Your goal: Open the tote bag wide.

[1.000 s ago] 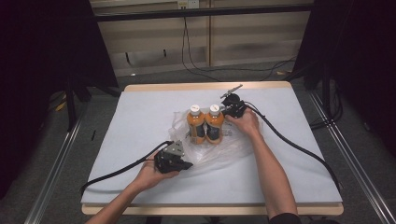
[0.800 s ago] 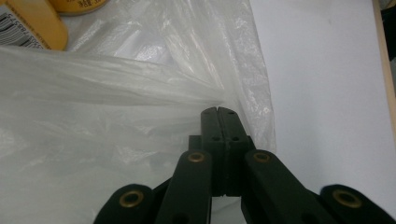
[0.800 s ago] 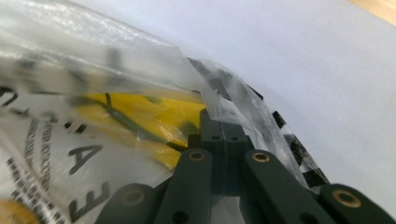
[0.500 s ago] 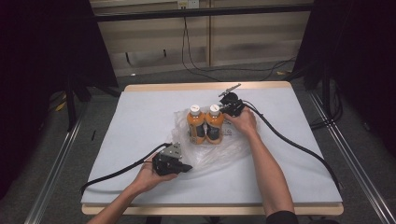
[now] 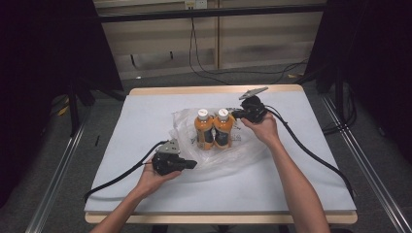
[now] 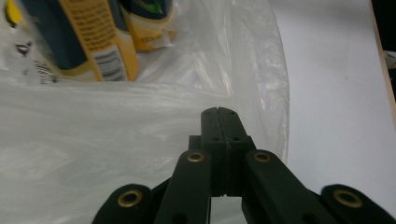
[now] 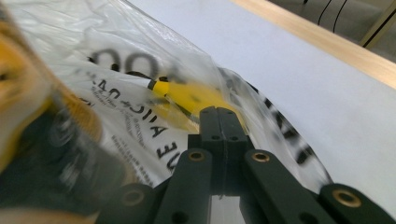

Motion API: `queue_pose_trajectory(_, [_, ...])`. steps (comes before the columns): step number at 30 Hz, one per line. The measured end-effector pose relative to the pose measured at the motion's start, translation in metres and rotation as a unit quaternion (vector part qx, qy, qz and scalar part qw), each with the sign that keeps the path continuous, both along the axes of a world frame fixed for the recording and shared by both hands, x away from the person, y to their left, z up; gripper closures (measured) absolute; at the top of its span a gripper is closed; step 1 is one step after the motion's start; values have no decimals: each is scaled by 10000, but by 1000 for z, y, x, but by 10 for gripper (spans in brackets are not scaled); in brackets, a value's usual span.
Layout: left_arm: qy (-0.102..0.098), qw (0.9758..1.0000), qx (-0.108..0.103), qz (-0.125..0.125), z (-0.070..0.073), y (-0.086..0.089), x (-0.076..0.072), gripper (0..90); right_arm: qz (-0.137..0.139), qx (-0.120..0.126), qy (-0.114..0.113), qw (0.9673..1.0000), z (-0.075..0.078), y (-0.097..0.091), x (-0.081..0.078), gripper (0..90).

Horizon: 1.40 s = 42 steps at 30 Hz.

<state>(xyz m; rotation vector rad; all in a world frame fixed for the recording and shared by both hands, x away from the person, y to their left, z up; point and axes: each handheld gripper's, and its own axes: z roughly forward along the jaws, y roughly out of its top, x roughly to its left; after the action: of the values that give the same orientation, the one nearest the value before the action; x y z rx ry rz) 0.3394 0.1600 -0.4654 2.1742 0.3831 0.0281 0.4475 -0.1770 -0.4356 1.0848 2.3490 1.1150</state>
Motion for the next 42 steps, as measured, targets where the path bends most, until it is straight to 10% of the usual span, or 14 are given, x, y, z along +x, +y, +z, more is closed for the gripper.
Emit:
queue_pose_trajectory(5, [-131, 9991, -235, 322, 6, 16, 2, 796, -61, 266, -245, 9993, 8, -17, -23, 898])
queue_pose_trajectory(12, [-420, 9955, -278, 806, 13, 30, 0, 563, -313, 746, -522, 9954, 15, -51, -55, 580])
queue_pose_trajectory(24, [-708, 9849, -245, 1559, 23, 62, -11, 209, -647, 896, -834, 9904, 23, -85, -108, 152])
queue_pose_trajectory(37, [-719, 9764, 18, 2035, 21, 103, -32, 118, -861, 834, -969, 9881, 14, -111, -165, 79])
queue_pose_trajectory(42, [-828, 9672, 12, 2401, 22, 115, -47, 111, -1028, 862, -1032, 9856, 11, -119, -185, 63])
